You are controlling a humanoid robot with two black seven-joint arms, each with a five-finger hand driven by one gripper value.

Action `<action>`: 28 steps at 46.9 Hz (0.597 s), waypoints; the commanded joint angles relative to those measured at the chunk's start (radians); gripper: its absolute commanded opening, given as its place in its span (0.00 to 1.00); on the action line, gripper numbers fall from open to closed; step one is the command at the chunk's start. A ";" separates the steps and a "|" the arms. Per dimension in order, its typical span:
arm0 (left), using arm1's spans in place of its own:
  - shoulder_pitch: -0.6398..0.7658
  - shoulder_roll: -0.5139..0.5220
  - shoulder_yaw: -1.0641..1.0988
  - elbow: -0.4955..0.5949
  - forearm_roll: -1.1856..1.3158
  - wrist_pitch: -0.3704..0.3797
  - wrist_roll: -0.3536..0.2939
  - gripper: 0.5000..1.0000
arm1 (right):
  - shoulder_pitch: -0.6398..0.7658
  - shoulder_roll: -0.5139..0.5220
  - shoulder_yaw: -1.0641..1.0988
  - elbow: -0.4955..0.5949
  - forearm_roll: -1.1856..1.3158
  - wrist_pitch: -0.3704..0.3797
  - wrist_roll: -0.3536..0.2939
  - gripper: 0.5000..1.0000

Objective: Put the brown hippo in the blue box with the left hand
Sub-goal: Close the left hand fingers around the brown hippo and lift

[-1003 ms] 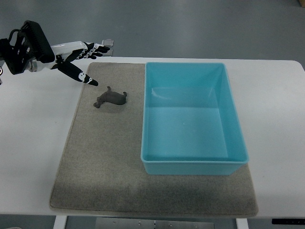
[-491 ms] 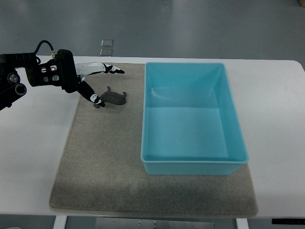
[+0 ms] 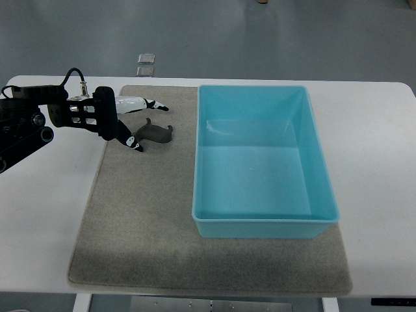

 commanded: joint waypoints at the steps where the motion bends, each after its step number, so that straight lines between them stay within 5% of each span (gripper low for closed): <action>1: 0.000 -0.009 0.003 0.002 0.010 0.002 0.000 0.93 | 0.000 0.000 0.000 0.000 0.000 0.000 0.000 0.87; 28: -0.003 -0.010 0.006 -0.011 0.089 0.056 -0.003 0.09 | 0.000 0.000 0.000 0.000 0.000 0.000 0.000 0.87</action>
